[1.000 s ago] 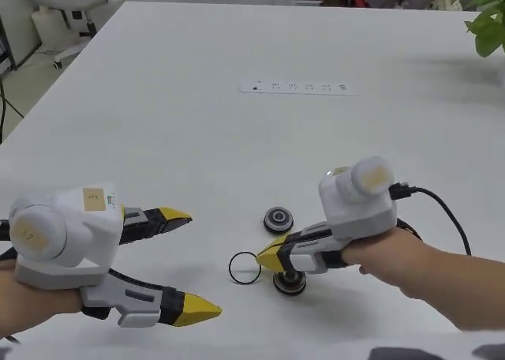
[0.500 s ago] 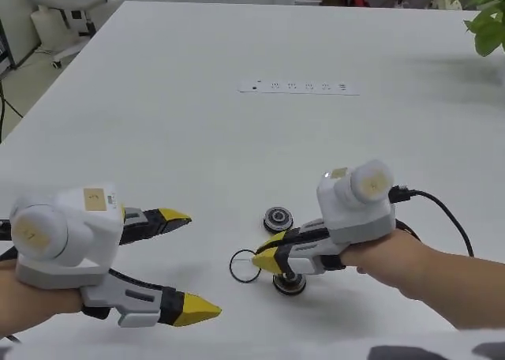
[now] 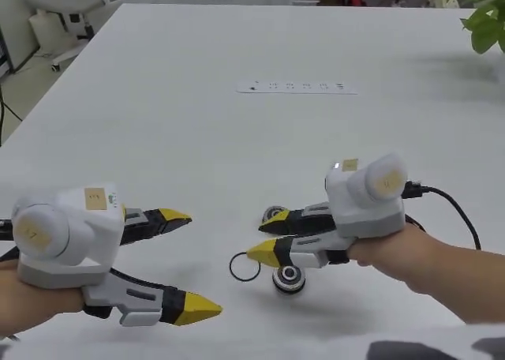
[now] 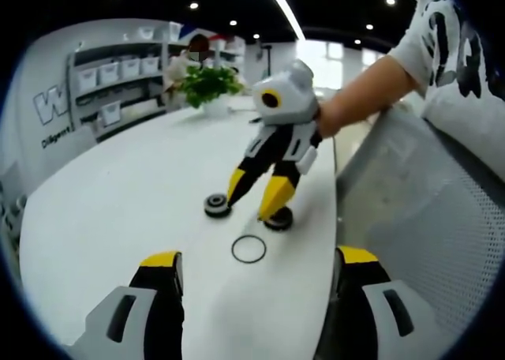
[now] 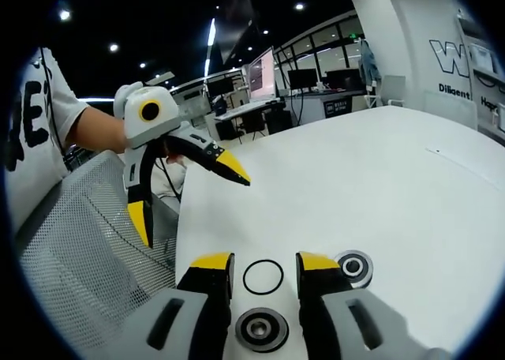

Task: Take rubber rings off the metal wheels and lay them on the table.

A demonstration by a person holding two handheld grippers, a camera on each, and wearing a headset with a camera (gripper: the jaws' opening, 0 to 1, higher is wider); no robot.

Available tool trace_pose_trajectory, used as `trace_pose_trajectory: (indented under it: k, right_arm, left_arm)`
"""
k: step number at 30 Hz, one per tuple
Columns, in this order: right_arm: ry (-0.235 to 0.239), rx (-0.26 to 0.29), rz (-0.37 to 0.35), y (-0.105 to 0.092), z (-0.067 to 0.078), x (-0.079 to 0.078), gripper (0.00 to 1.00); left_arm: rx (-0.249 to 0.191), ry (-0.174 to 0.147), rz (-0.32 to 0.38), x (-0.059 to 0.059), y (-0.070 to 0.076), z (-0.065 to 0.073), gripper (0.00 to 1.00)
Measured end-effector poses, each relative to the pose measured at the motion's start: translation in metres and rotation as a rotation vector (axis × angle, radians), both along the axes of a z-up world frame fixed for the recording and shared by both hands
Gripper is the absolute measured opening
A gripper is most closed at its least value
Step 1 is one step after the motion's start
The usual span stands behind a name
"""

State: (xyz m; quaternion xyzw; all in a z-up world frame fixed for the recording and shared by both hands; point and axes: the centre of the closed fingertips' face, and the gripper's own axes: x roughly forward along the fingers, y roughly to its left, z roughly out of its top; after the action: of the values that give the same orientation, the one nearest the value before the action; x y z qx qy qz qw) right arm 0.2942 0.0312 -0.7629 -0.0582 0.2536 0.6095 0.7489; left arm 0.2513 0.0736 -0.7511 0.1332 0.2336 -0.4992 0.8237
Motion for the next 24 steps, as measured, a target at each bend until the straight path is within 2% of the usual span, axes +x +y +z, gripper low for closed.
trace_pose_trajectory:
  k: [12, 24]
  right_arm:
    - [-0.043, 0.053, -0.023, -0.026, 0.022, 0.002, 0.39]
    - [-0.054, 0.056, -0.052, -0.054, 0.028, 0.004, 0.41]
  left_arm:
    - [0.009, 0.008, -0.026, 0.002, -0.007, -0.002, 0.80]
    - [0.028, 0.008, -0.058, 0.009, -0.010, -0.002, 0.79]
